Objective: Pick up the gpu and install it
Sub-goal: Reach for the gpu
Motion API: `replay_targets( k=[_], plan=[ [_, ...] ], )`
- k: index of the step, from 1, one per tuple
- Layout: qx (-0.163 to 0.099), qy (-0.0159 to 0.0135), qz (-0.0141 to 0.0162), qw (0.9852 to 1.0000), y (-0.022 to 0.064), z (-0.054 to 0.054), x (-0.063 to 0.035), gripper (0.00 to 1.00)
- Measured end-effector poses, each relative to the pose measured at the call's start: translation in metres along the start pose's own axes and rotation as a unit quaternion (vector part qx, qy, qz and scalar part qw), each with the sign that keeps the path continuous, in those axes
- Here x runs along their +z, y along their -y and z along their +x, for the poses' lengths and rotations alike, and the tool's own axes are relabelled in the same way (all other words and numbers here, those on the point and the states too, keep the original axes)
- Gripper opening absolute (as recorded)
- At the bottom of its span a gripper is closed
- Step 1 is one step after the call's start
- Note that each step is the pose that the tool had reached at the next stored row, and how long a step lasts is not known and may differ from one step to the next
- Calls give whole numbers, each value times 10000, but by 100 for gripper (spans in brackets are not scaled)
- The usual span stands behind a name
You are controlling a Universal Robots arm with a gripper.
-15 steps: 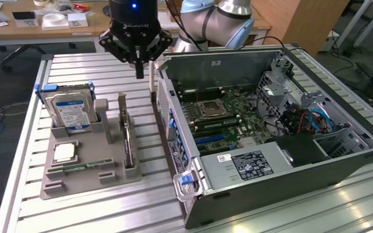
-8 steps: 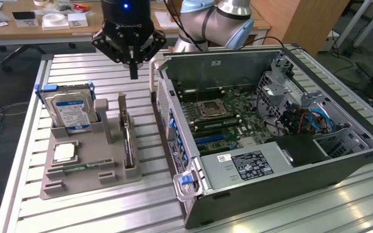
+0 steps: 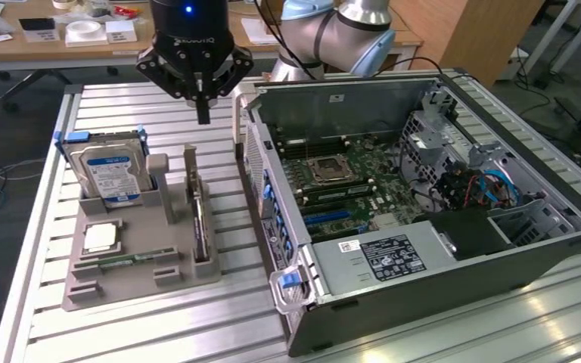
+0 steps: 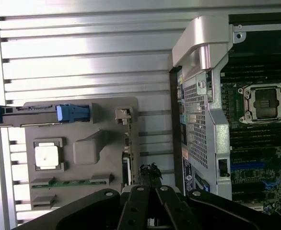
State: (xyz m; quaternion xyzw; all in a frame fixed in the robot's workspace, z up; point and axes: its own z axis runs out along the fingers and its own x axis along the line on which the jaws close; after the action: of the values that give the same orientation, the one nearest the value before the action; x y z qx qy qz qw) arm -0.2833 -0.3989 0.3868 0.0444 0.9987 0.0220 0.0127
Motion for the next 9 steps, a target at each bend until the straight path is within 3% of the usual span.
replay_targets(
  k=[9],
  plan=[
    [1,0,0,10000,0,6,0,11]
  ],
)
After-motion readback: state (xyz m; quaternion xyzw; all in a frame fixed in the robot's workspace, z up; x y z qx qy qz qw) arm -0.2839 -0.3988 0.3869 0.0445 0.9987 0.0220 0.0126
